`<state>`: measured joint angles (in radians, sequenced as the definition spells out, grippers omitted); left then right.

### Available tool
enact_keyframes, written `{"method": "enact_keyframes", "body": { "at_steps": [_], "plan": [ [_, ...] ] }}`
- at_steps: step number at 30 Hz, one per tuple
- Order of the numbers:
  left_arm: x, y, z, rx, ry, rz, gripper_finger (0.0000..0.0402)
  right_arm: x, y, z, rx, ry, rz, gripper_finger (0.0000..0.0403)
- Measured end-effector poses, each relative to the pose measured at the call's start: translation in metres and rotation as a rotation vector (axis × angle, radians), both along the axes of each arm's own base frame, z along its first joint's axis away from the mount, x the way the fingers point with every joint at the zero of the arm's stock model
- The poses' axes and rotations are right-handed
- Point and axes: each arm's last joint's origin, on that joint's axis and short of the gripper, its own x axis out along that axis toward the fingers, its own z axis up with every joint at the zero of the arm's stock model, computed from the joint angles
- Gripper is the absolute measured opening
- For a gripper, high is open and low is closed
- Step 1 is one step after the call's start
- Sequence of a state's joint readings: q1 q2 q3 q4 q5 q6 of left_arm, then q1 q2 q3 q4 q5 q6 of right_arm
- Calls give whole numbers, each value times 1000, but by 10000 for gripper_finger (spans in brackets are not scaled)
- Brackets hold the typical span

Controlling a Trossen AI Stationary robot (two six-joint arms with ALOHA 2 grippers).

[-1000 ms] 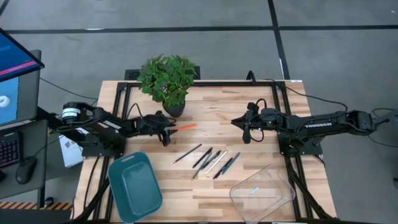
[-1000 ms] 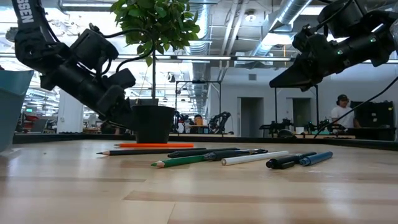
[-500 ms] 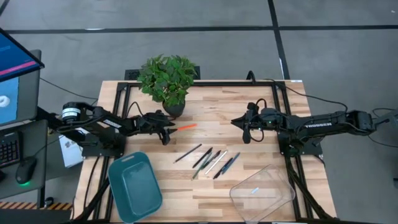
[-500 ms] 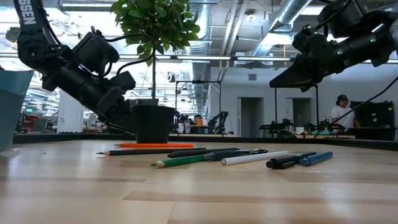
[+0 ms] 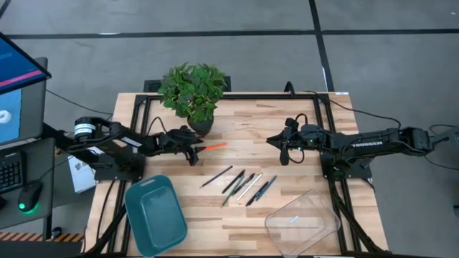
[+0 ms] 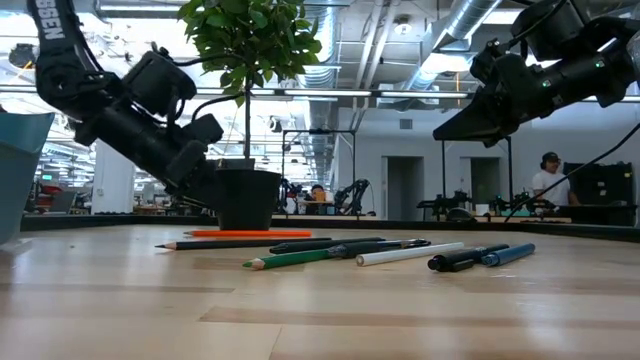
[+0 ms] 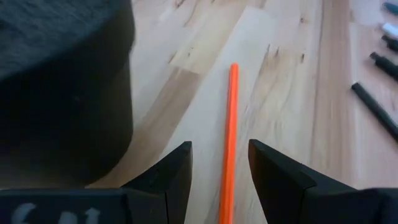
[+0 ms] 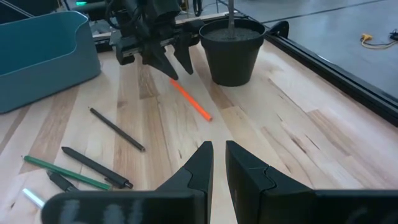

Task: Sort pens & pencils
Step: Put the orange pencil into the blue bin

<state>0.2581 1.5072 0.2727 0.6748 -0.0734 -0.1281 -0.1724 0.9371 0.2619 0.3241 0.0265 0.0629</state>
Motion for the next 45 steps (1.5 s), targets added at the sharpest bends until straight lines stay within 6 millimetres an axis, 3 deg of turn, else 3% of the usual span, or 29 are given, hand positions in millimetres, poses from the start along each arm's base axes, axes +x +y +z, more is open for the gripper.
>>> {"method": "enact_keyframes", "body": {
  "at_steps": [6,14,45],
  "plan": [
    [7,2,-17,-22,76,4,149,0,1,0,2,2,7,66],
    [21,3,-28,-27,35,-15,149,0,2,-1,16,5,7,66],
    [24,-23,-32,-170,37,-108,149,0,2,-2,46,9,-3,66]
  ]
}}
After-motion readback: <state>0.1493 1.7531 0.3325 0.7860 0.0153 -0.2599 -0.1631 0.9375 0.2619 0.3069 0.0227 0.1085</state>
